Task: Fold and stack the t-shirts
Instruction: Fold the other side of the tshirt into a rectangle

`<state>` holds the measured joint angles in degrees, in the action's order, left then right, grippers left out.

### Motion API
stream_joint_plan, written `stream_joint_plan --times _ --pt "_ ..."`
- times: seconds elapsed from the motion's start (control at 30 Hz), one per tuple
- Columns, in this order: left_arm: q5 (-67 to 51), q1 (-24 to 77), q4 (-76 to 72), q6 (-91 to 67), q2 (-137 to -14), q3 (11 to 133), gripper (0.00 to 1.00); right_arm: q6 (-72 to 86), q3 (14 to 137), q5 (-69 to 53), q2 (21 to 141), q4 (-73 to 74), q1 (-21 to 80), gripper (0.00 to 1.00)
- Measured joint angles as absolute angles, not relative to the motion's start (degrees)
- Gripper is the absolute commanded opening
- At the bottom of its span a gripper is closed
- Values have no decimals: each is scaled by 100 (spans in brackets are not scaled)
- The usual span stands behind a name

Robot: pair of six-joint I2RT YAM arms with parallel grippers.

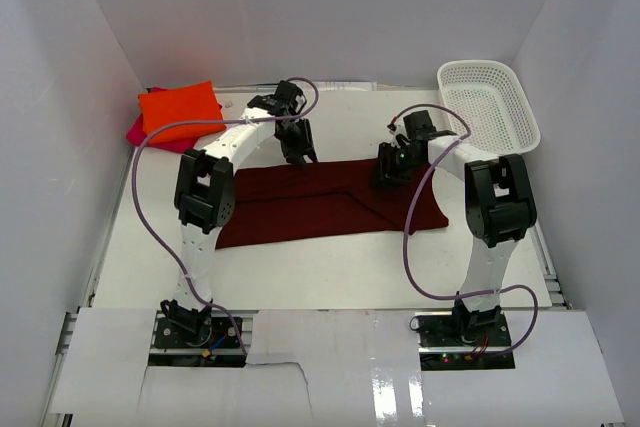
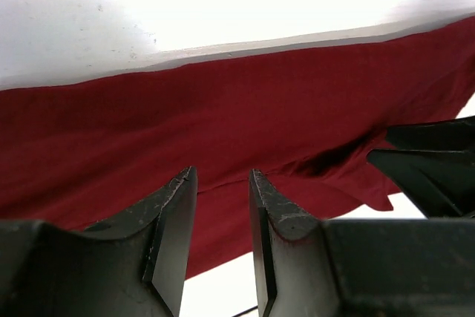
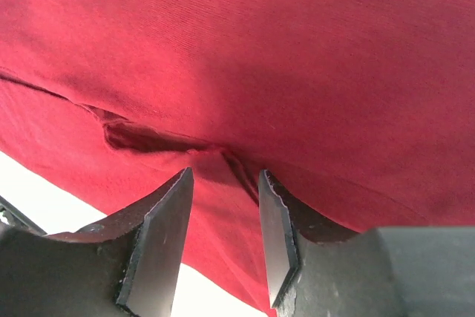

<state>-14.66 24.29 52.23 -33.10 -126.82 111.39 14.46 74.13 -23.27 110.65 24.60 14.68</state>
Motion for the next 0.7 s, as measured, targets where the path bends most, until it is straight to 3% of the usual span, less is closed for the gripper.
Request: stream_joint_plan --times 0.2,0.27,0.37,0.7 --pt "-1516 2526 5164 -3354 -12742 11137 45 1446 7413 -2432 11150 2307 1601 43" --pt "-1535 2561 5120 -3358 -12744 11124 44 1428 7415 -2462 11181 2257 1623 28" --pt "-1549 2602 5068 -3369 -12766 11096 44 1417 7415 -2491 11249 2235 1627 14" --pt "-1549 2637 5011 -3382 -12862 10923 44 1411 7341 -2569 11163 2224 1708 12"
